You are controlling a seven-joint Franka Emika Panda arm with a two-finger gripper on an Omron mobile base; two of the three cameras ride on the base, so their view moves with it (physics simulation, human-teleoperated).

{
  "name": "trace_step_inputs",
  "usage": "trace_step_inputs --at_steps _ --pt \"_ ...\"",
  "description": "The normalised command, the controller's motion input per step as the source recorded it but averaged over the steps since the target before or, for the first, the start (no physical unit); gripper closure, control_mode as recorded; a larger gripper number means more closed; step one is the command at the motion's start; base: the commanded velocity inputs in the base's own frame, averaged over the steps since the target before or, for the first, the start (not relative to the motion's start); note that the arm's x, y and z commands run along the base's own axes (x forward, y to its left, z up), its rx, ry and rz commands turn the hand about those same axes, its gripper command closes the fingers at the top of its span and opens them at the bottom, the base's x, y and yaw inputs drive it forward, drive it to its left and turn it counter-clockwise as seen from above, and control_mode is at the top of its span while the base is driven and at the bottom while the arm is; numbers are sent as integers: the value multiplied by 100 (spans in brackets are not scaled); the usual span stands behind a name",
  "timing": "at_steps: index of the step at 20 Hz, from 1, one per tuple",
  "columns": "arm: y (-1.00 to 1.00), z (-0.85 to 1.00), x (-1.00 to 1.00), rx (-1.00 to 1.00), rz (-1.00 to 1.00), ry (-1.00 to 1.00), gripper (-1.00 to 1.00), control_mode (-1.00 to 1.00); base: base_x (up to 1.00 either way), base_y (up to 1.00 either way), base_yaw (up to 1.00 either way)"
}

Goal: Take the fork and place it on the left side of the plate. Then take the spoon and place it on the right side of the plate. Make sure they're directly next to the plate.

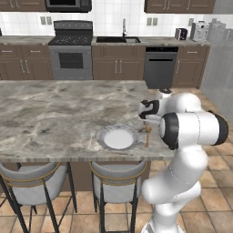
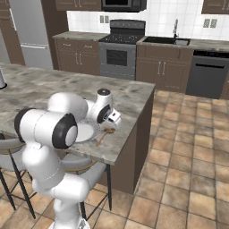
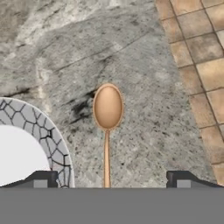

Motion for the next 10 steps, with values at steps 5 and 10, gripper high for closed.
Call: trace_step_inputs --at_steps 5,10 --pt "15 70 -50 5 2 0 -100 -100 0 0 0" --pt "4 39 -100 1 6 3 -100 -100 0 0 0"
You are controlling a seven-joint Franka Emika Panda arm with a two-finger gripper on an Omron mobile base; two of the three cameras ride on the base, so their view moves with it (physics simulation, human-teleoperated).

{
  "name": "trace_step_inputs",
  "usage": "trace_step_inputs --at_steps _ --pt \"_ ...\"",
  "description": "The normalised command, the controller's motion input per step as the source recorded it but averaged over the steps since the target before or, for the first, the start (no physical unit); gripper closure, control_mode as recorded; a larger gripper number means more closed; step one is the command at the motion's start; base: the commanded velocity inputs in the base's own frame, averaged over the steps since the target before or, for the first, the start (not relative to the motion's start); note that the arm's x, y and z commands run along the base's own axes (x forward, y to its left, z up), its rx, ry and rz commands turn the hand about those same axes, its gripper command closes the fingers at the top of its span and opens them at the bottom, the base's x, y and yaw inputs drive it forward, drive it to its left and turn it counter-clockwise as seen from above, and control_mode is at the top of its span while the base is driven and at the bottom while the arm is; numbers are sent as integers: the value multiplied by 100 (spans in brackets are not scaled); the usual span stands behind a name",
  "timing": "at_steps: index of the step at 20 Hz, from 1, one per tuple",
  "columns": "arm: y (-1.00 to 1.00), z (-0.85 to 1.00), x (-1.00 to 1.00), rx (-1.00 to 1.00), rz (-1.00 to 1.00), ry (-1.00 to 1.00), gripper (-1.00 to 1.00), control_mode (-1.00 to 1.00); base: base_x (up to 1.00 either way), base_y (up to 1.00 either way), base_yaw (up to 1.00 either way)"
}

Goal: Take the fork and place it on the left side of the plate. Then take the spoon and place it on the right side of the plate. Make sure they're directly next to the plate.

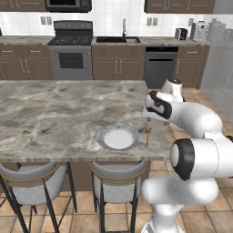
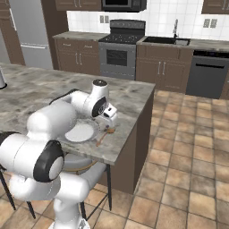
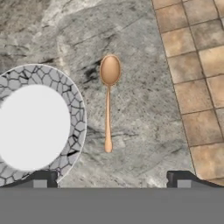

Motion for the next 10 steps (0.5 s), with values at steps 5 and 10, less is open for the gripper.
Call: trace_step_inputs --at_steps 5,10 --pt "4 34 -100 0 7 8 -100 -100 0 0 0" --pt "6 35 -100 0 4 12 -100 -100 0 0 0"
